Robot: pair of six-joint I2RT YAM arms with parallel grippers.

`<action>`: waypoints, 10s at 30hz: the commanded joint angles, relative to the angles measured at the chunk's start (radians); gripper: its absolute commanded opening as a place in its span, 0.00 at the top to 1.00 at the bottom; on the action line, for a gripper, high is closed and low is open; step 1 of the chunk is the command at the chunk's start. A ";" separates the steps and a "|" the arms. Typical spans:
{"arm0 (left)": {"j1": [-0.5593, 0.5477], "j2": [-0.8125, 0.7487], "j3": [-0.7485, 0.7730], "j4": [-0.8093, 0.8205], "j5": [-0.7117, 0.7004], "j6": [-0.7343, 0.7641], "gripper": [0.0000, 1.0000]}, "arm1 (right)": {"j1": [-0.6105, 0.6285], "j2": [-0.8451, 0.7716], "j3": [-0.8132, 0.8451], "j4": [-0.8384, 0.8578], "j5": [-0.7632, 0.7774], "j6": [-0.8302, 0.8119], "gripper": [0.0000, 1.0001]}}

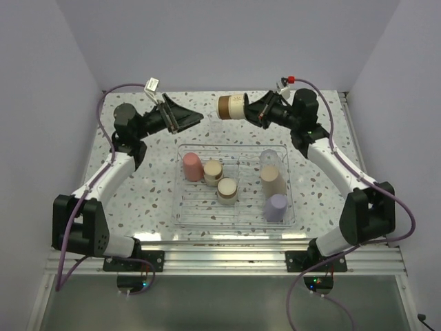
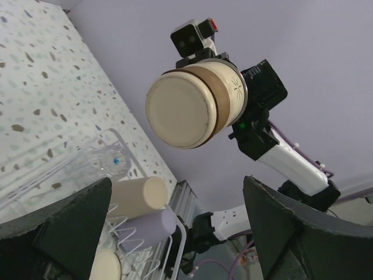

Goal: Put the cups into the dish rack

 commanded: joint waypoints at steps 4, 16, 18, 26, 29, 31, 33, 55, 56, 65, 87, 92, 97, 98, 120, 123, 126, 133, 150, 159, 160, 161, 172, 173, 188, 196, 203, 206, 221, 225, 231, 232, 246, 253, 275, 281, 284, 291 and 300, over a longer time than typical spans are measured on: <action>-0.099 0.005 0.013 0.277 0.009 -0.148 0.03 | 0.003 -0.130 -0.029 0.140 -0.095 0.057 1.00; -0.164 -0.002 -0.014 0.377 -0.049 -0.203 0.03 | 0.080 -0.141 -0.040 0.076 -0.105 0.011 1.00; -0.164 -0.003 -0.019 0.397 -0.052 -0.210 0.02 | 0.093 -0.127 -0.031 0.071 -0.107 0.003 1.00; -0.170 -0.009 -0.029 0.415 -0.069 -0.214 0.18 | 0.141 -0.082 0.020 0.015 -0.108 -0.052 1.00; -0.171 -0.011 -0.029 0.409 -0.072 -0.208 0.54 | 0.144 -0.073 0.022 0.013 -0.107 -0.050 1.00; -0.171 -0.014 -0.029 0.400 -0.075 -0.202 0.79 | 0.144 -0.070 0.025 0.010 -0.104 -0.050 1.00; -0.171 -0.022 -0.031 0.379 -0.077 -0.193 0.96 | 0.146 -0.068 0.028 0.002 -0.101 -0.055 1.00; -0.177 -0.051 0.457 -1.288 -0.540 0.784 1.00 | 0.133 -0.139 0.295 -1.001 0.626 -0.739 0.15; -0.183 -0.051 0.449 -1.312 -0.560 0.798 1.00 | 0.132 -0.144 0.286 -0.998 0.625 -0.738 0.15; -0.329 -0.080 0.342 -1.419 -0.787 0.824 1.00 | 0.133 -0.134 0.262 -0.989 0.586 -0.732 0.16; -0.599 0.202 0.389 -1.453 -1.165 0.783 1.00 | 0.132 -0.134 0.255 -1.019 0.602 -0.759 0.17; -0.599 0.173 0.434 -1.476 -1.148 0.786 1.00 | 0.132 -0.130 0.258 -1.018 0.603 -0.764 0.17; -0.599 0.215 0.432 -1.527 -1.080 0.820 1.00 | 0.133 -0.119 0.256 -1.013 0.599 -0.762 0.17; -0.599 0.230 0.423 -1.528 -1.056 0.821 1.00 | 0.135 -0.118 0.258 -1.013 0.599 -0.764 0.17; -0.599 0.396 0.435 -1.582 -1.076 0.806 0.22 | 0.133 -0.107 0.247 -1.021 0.594 -0.767 0.17; -0.599 0.397 0.477 -1.591 -1.085 0.801 0.13 | 0.133 -0.105 0.243 -1.021 0.594 -0.767 0.17; -0.599 0.388 0.524 -1.608 -1.094 0.789 0.06 | 0.132 -0.102 0.241 -1.021 0.591 -0.767 0.17; -0.599 0.353 0.639 -1.665 -1.139 0.771 0.02 | 0.135 -0.101 0.235 -1.018 0.579 -0.767 0.17; -0.619 0.081 0.388 -1.714 -0.872 0.745 0.48 | 0.136 -0.108 0.197 -1.010 0.570 -0.762 0.18; -0.702 0.060 0.290 -1.643 -0.807 0.702 0.51 | 0.136 -0.119 0.170 -1.008 0.573 -0.761 0.18; -0.707 0.066 0.277 -1.634 -0.804 0.699 0.51 | 0.136 -0.121 0.169 -1.008 0.573 -0.762 0.18; -0.713 0.069 0.265 -1.610 -0.798 0.689 0.51 | 0.135 -0.122 0.167 -1.012 0.574 -0.762 0.18; -0.717 0.112 0.106 -1.443 -0.847 0.659 0.63 | 0.136 -0.133 0.170 -1.030 0.588 -0.771 0.18; -0.717 0.113 0.096 -1.421 -0.849 0.657 0.68 | 0.135 -0.131 0.175 -1.031 0.588 -0.771 0.18; -0.633 -0.006 0.437 -1.564 -0.973 0.643 1.00 | 0.141 -0.111 0.403 -1.047 0.486 -0.736 0.15; -0.374 -0.313 0.296 -1.066 -0.549 0.566 1.00 | 0.141 -0.119 0.312 -0.571 -0.005 -0.385 0.02; -0.296 -0.410 0.078 -0.423 -0.329 0.242 1.00 | 0.159 -0.102 0.247 -0.326 -0.114 -0.177 0.02; -0.294 -0.407 0.046 -0.277 -0.330 0.165 1.00 | 0.172 -0.101 0.227 -0.272 -0.113 -0.143 0.02; -0.292 -0.358 0.023 -0.097 -0.313 0.071 1.00 | 0.176 -0.113 0.128 -0.160 -0.095 -0.029 0.04; -0.294 -0.356 -0.002 -0.057 -0.316 0.047 1.00 | 0.178 -0.102 0.129 -0.107 -0.113 0.009 0.24; -0.292 -0.354 -0.019 -0.062 -0.359 0.036 1.00 | 0.189 -0.107 0.124 -0.090 -0.122 0.017 0.72; -0.292 -0.353 -0.013 -0.085 -0.362 0.042 0.97 | 0.187 -0.110 0.120 -0.090 -0.121 0.016 0.77; -0.276 -0.452 0.222 -1.114 -0.658 0.565 0.00 | 0.189 -0.110 0.238 -0.499 0.033 -0.276 1.00; -0.276 -0.473 0.224 -1.281 -0.884 0.591 0.01 | 0.208 -0.079 0.411 -0.868 0.233 -0.535 1.00; -0.242 -0.365 0.403 -1.461 -1.249 0.596 0.12 | 0.731 0.232 0.506 -1.022 0.890 -0.939 1.00; -0.242 -0.390 0.385 -1.485 -1.241 0.579 0.12 | 0.742 0.284 0.468 -0.938 0.936 -0.968 1.00; -0.243 -0.393 0.385 -1.490 -1.240 0.579 0.12 | 0.750 0.309 0.444 -0.892 0.955 -0.969 1.00; -0.242 -0.393 0.380 -1.499 -1.234 0.573 0.13 | 0.770 0.355 0.368 -0.788 0.991 -0.962 1.00; -0.242 -0.397 0.371 -1.501 -1.240 0.568 0.13 | 0.775 0.393 0.350 -0.788 1.010 -0.959 1.00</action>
